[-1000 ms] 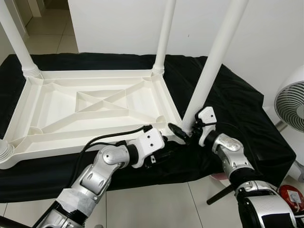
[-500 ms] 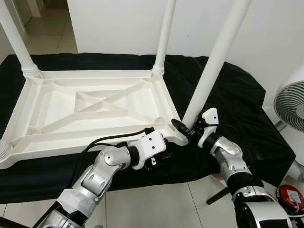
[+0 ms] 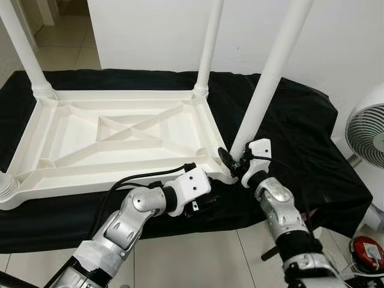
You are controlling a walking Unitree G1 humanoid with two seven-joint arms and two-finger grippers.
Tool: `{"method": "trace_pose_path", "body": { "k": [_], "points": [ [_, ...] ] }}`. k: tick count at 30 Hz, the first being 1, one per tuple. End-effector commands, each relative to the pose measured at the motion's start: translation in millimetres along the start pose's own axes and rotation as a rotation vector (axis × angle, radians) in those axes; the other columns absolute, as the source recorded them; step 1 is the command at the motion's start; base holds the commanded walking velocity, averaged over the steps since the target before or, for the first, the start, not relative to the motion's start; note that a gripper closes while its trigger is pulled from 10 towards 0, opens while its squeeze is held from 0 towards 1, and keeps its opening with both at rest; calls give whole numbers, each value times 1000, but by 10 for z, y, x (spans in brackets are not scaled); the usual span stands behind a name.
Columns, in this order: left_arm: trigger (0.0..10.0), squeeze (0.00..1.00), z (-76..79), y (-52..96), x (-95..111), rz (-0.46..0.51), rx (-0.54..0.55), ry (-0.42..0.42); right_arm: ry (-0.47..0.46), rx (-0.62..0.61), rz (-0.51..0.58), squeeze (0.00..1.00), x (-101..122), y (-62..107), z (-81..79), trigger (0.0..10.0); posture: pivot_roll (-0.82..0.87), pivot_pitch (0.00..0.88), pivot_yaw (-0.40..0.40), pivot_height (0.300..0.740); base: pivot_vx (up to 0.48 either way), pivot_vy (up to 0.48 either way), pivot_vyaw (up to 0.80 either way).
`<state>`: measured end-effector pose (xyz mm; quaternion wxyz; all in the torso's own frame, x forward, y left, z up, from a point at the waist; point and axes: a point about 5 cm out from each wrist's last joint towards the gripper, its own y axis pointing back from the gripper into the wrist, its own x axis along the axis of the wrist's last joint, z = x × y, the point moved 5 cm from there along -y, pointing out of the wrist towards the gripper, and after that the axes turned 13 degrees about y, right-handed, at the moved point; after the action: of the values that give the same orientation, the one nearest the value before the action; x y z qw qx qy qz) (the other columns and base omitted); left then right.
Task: Building children table
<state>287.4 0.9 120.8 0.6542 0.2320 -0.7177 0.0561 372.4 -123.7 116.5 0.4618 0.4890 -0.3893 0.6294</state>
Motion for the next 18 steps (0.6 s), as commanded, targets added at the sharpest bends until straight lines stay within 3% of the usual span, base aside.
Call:
{"method": "trace_pose_path", "body": {
  "k": [1,7,10,11,18],
  "points": [
    [10000,0,-7,-33,-5,-7,5,-11,-12,-135,-164,0,-303,134,66,10000,-70,0,-63,740,0,0,0],
    [10000,0,-32,-38,2,-8,13,-16,-41,-276,-224,0,-330,195,11,10000,-59,0,-71,740,0,0,0],
    [10000,0,-63,-30,6,-7,25,-21,-60,-281,-208,0,-271,183,-60,10000,-56,0,-72,740,0,0,0],
    [10000,0,-73,-27,7,-7,29,-22,-64,-276,-198,1000,-244,181,-74,10000,-56,0,-71,740,0,0,0],
    [10000,0,-134,-28,25,-7,40,-31,-64,-209,-120,1000,-98,137,-3,10000,-63,0,-64,740,0,0,0]
  ]
}}
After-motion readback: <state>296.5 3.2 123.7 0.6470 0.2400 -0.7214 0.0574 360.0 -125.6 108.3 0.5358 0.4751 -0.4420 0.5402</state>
